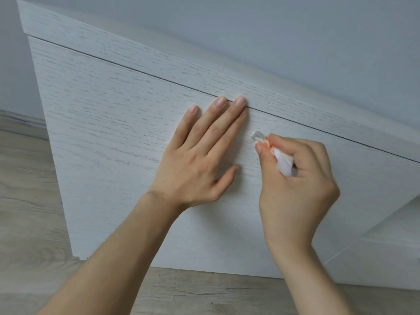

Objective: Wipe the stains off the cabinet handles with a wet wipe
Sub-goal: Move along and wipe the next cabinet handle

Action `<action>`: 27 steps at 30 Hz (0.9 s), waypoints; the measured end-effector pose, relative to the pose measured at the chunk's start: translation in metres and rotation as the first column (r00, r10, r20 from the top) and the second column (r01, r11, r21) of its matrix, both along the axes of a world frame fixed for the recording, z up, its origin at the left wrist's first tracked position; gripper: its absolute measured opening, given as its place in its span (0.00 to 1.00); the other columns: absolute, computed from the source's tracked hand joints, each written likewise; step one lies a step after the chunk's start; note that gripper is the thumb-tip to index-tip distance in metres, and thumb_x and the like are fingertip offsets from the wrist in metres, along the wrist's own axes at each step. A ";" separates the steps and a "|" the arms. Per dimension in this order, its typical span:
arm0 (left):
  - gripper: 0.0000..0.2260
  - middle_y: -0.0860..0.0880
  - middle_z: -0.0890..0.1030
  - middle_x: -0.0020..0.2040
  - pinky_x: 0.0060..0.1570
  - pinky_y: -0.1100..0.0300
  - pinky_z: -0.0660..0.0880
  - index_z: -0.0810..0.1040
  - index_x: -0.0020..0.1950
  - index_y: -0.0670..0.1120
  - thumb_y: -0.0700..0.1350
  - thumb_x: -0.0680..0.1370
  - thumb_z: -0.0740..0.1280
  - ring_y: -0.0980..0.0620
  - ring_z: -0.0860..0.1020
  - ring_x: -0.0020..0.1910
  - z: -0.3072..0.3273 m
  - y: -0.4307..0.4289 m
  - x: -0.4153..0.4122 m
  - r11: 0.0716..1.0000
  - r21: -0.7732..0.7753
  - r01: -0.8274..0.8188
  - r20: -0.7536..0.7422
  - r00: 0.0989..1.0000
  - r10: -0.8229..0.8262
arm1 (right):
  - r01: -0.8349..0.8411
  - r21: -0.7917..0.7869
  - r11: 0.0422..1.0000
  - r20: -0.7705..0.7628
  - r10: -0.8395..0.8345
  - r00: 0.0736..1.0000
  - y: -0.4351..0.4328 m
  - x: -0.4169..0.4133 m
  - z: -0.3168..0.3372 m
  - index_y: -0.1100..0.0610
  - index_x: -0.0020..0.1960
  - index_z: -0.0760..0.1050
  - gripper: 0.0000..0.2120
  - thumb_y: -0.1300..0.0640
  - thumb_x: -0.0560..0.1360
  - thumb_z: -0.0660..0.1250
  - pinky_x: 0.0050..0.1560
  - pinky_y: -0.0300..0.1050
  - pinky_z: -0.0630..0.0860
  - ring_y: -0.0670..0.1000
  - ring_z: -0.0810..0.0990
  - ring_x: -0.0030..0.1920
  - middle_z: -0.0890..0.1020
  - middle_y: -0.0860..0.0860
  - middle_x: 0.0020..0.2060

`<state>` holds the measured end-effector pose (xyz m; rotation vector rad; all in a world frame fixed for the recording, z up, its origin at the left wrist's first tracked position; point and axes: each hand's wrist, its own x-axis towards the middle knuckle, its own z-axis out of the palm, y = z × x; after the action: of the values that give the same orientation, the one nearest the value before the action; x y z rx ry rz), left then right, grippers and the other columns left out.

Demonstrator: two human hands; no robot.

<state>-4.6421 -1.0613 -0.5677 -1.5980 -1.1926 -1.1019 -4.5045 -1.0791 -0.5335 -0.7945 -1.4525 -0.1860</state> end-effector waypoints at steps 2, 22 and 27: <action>0.31 0.48 0.58 0.75 0.75 0.51 0.49 0.59 0.76 0.41 0.54 0.76 0.60 0.48 0.57 0.76 0.000 0.000 0.001 1.000 -0.002 -0.001 0.008 1.000 0.001 | 0.023 0.002 1.000 0.043 -0.023 0.999 0.001 -0.002 -0.001 0.59 0.43 0.82 0.04 0.64 0.69 0.73 0.47 0.26 0.69 0.48 0.79 0.41 0.80 0.49 0.40; 0.31 0.47 0.58 0.76 0.75 0.51 0.45 0.61 0.75 0.41 0.54 0.77 0.60 0.47 0.55 0.76 0.001 -0.004 0.004 0.999 -0.031 -0.009 0.018 1.000 0.010 | -0.074 0.001 0.997 -0.221 0.072 0.973 0.010 0.031 -0.016 0.57 0.47 0.79 0.09 0.64 0.69 0.73 0.52 0.33 0.73 0.39 0.77 0.48 0.75 0.49 0.42; 0.31 0.46 0.58 0.76 0.75 0.51 0.44 0.59 0.76 0.40 0.54 0.77 0.60 0.45 0.54 0.76 0.001 -0.003 0.005 0.999 -0.037 -0.014 0.022 1.000 0.015 | -0.080 -0.068 0.994 -0.325 0.053 0.944 0.011 0.047 -0.015 0.57 0.48 0.79 0.09 0.65 0.69 0.73 0.50 0.32 0.73 0.41 0.79 0.48 0.76 0.46 0.43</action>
<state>-4.6369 -1.0643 -0.5671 -1.6063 -1.2432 -1.0971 -4.4579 -1.0680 -0.5490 -0.7987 -1.1786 0.0547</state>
